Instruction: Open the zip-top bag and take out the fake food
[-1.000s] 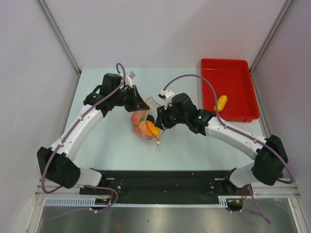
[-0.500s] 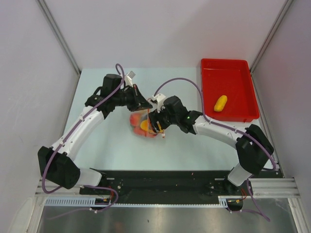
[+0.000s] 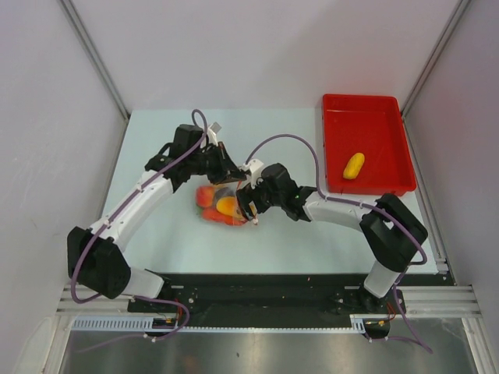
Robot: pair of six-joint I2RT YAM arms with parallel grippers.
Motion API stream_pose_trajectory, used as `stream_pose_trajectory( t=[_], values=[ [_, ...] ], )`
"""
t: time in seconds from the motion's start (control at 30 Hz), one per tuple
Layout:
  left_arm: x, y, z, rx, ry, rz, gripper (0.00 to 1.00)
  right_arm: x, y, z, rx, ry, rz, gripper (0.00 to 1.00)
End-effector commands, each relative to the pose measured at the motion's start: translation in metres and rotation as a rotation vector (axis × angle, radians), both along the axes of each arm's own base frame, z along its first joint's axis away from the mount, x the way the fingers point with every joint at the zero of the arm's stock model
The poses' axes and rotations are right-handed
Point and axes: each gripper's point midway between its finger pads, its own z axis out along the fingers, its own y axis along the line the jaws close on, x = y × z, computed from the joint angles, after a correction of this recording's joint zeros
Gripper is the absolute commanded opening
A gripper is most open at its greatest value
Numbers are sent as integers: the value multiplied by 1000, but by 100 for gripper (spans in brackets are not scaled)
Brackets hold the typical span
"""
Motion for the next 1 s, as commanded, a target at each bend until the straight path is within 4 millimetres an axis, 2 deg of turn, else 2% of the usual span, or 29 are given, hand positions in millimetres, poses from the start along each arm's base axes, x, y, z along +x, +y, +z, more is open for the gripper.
stream_pose_trajectory(
  t=[0.0, 0.17, 0.33, 0.4, 0.67, 0.7, 0.73, 0.8, 0.83, 0.87, 0.97],
  values=[
    [0, -14, 19, -57, -62, -21, 0, -20, 9, -26, 25, 45, 71, 89],
    [3, -10, 17, -17, -91, -3, 0, -29, 21, -30, 96, 50, 121, 89],
    [-1, -1, -11, 62, -50, 6, 0, -29, 26, -54, 71, 58, 101, 89],
    [-4, 2, -20, 72, -36, 9, 0, -27, 32, -54, 89, 57, 106, 90],
    [-11, 9, -33, 95, -25, 38, 0, -31, 50, -84, 95, 93, 87, 87],
    [-12, 9, -36, 99, -22, 36, 0, -27, 53, -81, 102, 90, 81, 81],
    [-12, 10, -37, 104, -22, 34, 0, -27, 54, -83, 96, 99, 76, 79],
    [-12, 12, -38, 115, -24, 36, 0, -24, 56, -71, 108, 71, 81, 76],
    [-11, 12, -39, 121, -25, 35, 0, -23, 54, -68, 104, 68, 80, 71],
    [-9, 12, -35, 121, -35, 36, 0, -22, 55, -59, 109, 60, 92, 57],
    [-1, 18, -29, 153, -57, 51, 0, -20, 54, -43, 81, 69, 105, 36]
  ],
)
